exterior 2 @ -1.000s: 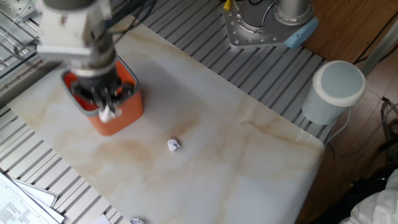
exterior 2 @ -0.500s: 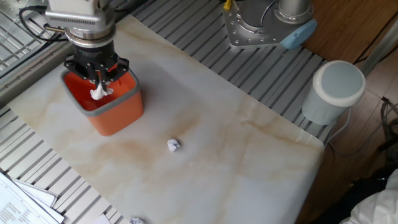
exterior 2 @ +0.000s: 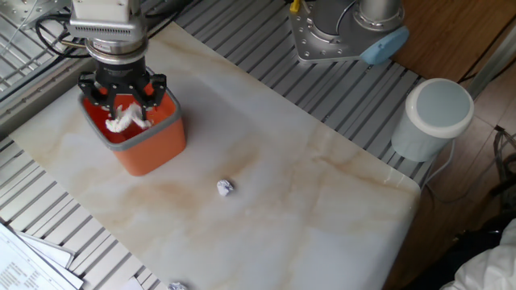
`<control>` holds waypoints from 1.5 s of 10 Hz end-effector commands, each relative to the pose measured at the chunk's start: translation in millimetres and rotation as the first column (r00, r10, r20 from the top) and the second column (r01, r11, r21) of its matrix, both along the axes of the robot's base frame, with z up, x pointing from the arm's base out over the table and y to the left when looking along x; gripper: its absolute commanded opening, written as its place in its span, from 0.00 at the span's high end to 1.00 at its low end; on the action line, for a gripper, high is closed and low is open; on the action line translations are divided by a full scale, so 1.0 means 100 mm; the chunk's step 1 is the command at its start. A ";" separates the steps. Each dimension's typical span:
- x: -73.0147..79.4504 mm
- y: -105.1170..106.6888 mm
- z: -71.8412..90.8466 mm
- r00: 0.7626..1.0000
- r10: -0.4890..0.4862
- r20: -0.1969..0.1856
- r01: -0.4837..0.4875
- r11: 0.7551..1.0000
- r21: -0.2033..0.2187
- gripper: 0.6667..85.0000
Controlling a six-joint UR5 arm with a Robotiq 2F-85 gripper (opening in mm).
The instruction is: Put the garbage in the trash can
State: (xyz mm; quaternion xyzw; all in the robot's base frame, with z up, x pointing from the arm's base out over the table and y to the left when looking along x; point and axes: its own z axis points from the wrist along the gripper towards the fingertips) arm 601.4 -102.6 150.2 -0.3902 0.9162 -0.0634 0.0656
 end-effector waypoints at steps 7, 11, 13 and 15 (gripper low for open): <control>0.14 0.78 0.19 0.999 0.027 -0.036 -0.021 0.990 0.137 0.18; 0.12 0.96 0.32 0.981 -0.180 -0.075 0.189 0.971 0.145 0.99; 0.12 0.98 0.33 0.974 -0.211 -0.079 0.222 0.963 0.154 0.93; 0.19 1.21 0.26 0.957 -0.282 -0.075 0.291 0.937 0.194 0.57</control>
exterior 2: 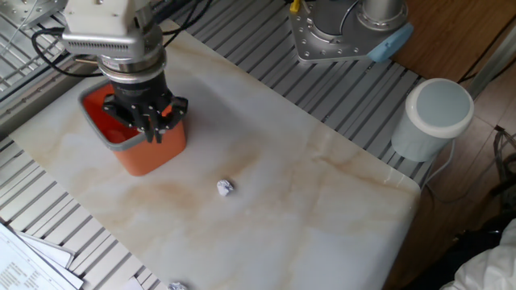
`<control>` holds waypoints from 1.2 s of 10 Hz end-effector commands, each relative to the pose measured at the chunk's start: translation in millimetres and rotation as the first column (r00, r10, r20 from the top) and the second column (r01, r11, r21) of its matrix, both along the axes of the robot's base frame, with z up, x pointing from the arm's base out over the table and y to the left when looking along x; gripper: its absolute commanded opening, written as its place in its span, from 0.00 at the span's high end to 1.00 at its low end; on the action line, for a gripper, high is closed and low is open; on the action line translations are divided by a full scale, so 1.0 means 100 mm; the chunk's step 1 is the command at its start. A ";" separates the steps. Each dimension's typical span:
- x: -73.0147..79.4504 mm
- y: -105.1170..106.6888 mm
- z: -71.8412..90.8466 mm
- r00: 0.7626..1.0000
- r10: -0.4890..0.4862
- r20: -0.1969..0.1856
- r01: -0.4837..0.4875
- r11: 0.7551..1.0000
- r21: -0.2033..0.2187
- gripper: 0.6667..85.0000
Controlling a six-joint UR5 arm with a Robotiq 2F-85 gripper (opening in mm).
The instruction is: Put the garbage in the trash can
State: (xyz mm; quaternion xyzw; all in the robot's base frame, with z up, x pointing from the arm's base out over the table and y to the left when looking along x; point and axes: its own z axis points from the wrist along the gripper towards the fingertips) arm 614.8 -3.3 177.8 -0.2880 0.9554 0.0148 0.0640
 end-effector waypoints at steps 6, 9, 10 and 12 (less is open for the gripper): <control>0.19 0.48 -0.36 0.999 -0.007 0.043 0.007 1.000 -0.012 0.50; 0.44 0.77 -0.65 0.997 -0.020 0.075 0.014 0.996 0.088 0.45; 0.60 0.89 -0.81 0.996 -0.023 0.089 0.014 0.996 0.092 0.44; 0.68 0.95 -0.88 0.996 -0.017 0.088 0.011 0.998 0.063 0.44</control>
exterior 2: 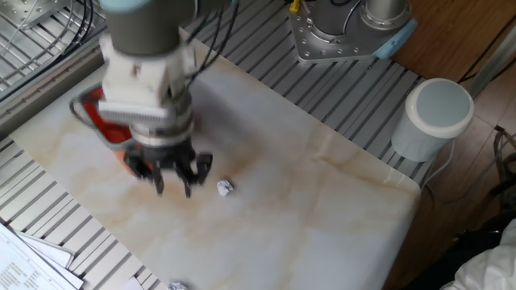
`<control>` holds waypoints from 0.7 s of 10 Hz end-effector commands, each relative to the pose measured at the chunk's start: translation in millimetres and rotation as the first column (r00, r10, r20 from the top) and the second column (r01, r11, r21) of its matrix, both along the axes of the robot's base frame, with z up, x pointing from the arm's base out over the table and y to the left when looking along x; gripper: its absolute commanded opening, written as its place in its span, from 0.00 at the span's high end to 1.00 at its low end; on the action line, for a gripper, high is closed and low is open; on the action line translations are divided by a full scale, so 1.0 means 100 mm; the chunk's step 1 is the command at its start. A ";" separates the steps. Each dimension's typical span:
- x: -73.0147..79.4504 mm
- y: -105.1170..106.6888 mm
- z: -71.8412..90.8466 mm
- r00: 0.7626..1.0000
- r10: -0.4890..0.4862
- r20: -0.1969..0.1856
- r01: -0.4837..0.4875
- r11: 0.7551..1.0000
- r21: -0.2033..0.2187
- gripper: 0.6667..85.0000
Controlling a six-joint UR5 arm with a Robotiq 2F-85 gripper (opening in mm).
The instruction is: Put the garbage in the trash can
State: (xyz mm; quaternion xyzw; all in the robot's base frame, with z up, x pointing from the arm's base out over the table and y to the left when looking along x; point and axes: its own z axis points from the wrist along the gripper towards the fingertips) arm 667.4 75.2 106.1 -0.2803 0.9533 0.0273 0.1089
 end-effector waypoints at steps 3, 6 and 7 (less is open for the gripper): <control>0.18 0.20 -0.16 0.999 -0.039 0.012 0.039 0.999 0.033 0.32; 0.49 0.37 -0.35 0.996 -0.084 0.027 0.082 0.996 0.045 0.31; 0.56 0.45 -0.34 0.996 -0.088 0.025 0.087 0.995 0.046 0.31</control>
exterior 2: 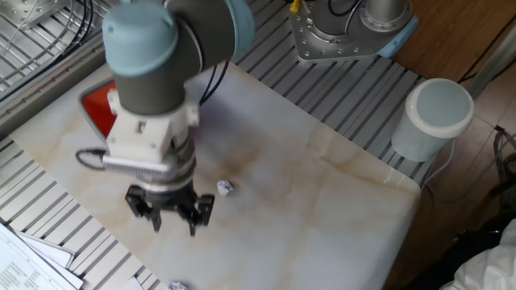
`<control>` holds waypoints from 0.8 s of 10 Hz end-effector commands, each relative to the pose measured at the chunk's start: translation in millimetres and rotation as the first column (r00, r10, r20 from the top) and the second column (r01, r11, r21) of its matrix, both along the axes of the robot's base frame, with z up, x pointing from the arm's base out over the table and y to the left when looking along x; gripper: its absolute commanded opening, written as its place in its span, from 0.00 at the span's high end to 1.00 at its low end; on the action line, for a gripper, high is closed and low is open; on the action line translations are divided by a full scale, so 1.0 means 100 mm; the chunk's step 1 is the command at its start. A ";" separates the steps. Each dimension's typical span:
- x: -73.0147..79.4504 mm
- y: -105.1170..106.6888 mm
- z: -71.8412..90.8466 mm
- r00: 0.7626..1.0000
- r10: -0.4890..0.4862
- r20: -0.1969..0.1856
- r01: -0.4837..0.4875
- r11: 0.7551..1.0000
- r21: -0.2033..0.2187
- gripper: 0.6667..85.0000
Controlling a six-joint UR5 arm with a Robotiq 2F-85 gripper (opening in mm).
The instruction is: Put the garbage in the trash can
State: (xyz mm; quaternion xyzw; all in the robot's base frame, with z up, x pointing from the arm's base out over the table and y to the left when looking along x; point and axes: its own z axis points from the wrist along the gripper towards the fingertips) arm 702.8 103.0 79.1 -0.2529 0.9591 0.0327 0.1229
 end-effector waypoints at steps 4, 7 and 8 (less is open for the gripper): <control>0.20 0.23 -0.06 0.999 -0.045 -0.010 0.045 0.998 0.035 0.32; 0.47 0.44 -0.25 0.999 -0.052 0.011 0.051 0.997 0.061 0.30; 0.47 0.45 -0.24 0.999 -0.046 0.012 0.045 0.997 0.060 0.30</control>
